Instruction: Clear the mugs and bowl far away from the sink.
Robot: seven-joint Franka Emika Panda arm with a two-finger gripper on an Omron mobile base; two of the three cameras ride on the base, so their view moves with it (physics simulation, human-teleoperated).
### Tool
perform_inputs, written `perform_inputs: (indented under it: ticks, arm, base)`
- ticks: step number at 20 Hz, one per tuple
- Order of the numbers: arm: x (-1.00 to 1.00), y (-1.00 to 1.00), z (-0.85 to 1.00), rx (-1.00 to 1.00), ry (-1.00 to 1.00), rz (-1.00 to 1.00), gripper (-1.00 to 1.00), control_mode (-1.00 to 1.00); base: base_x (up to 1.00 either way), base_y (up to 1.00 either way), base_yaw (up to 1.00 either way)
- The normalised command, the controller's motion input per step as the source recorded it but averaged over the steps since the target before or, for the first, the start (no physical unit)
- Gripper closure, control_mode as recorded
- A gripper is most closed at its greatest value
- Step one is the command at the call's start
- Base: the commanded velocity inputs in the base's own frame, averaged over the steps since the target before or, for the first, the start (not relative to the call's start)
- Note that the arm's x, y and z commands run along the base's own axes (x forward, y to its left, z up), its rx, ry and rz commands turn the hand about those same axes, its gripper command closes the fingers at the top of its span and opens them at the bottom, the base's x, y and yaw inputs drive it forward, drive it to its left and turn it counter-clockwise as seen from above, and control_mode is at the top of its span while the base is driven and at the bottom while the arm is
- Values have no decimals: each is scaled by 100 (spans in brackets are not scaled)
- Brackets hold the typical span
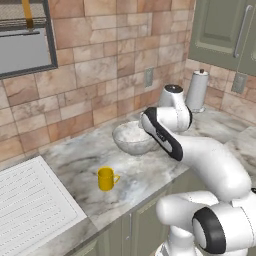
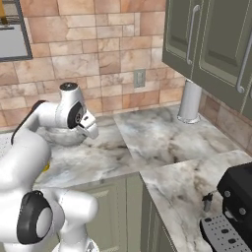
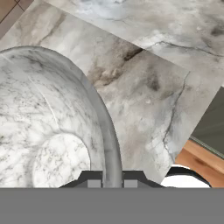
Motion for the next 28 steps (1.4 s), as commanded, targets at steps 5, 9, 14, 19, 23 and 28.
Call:
perform_inputs:
  ticks: [5,9,14,19,23,28]
  arm:
    - [-81,-11,88,4,-6,0,100,-100]
    - [-97,-21,59,0,-20,16,100,-100]
    - [-73,-29,52,0,-31,12,100,-100]
    - [-95,-33,31,0,-14,0,100,-100]
    - [-25,0,7,0,-1,0,100,100]
    - [0,0,0,0,0,0,100,100]
  base:
    - [0,0,0]
    - [0,0,0]
    - [0,0,0]
    - [0,0,0]
    - [-75,9,0]
    - [-100,87,0]
